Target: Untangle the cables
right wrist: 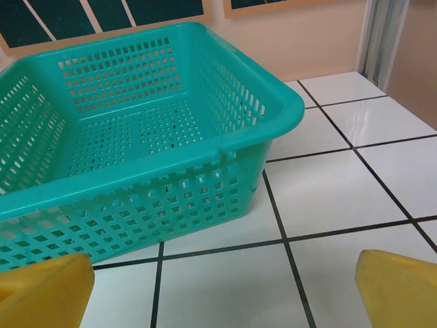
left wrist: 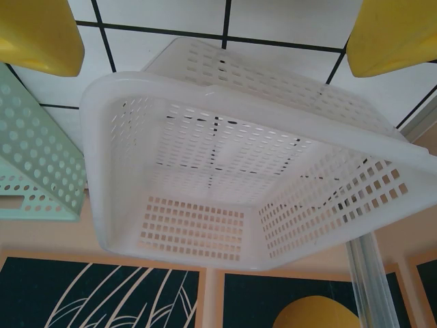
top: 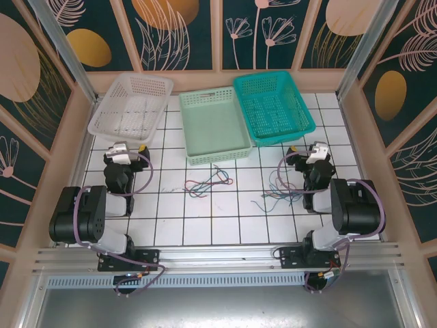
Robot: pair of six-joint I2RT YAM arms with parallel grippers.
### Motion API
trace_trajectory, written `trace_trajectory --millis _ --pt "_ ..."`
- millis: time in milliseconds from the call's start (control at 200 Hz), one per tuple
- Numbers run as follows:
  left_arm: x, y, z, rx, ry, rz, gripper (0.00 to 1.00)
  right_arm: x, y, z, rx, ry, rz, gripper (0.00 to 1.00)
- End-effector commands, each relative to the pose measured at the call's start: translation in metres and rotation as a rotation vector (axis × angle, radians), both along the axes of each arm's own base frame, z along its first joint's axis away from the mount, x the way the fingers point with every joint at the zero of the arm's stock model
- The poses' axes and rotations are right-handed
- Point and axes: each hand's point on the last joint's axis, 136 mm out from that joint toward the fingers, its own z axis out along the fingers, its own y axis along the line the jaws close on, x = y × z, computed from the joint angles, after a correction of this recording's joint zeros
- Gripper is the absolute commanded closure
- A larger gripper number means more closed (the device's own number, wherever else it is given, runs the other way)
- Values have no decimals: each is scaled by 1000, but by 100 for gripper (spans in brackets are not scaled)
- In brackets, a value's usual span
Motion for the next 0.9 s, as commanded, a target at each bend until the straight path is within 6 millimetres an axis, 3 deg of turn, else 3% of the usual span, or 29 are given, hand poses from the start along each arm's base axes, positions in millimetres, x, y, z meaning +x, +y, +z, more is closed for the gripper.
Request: trace_trajectory --millis 0,726,896 --pt "2 -1 2 -1 -9 -4 1 5 2 8 -7 -26 20 1" --pt "2 -1 2 -1 -7 -5 1 5 2 8 -5 -25 21 1" --pt "4 2 11 -10 11 14 1 13 9 19 -8 7 70 6"
